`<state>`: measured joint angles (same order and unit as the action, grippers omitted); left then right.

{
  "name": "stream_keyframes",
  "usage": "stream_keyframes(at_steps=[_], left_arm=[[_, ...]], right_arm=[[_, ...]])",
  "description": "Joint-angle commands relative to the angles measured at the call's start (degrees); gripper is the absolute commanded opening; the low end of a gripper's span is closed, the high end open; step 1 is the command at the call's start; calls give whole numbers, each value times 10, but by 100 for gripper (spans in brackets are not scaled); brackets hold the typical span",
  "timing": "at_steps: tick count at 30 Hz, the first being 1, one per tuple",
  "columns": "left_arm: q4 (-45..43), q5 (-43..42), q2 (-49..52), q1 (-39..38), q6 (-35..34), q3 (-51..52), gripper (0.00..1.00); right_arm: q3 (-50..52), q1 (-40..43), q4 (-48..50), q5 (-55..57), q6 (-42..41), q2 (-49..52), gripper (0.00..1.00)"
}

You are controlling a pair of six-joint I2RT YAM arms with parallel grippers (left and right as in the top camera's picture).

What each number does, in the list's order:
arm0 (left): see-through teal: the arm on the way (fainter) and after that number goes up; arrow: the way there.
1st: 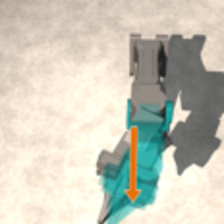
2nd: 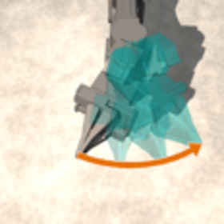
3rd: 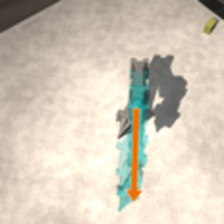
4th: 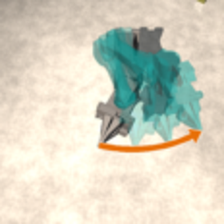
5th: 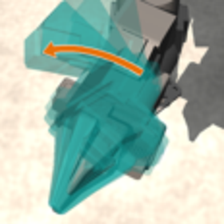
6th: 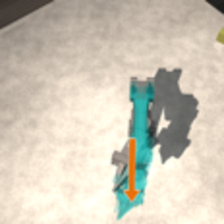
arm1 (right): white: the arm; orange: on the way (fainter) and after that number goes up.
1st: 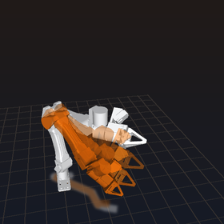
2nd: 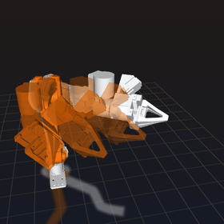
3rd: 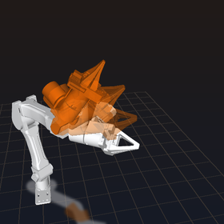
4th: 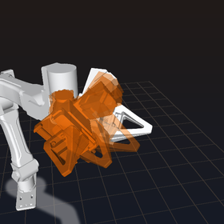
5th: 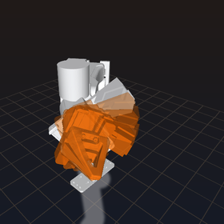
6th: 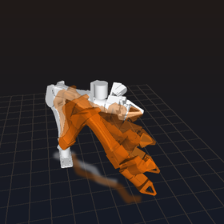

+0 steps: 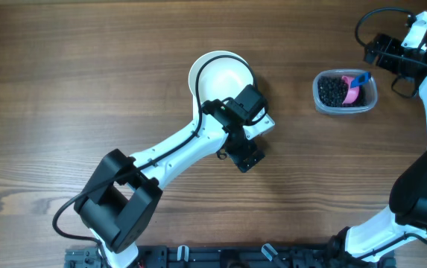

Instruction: Scoop item into bowl and weigh 150g on scale

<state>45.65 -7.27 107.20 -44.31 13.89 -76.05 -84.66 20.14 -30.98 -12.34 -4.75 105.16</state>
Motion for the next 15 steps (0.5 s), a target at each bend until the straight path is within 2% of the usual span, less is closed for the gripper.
stream_keyframes(at_steps=[1,15], left_arm=[[-1,3,6,-5,7,-3,100],[-2,-17,26,-7,9,1,100]], right_arm=[[4,-2,2,7,-6,14,100],[4,-2,2,7,-6,14,100]])
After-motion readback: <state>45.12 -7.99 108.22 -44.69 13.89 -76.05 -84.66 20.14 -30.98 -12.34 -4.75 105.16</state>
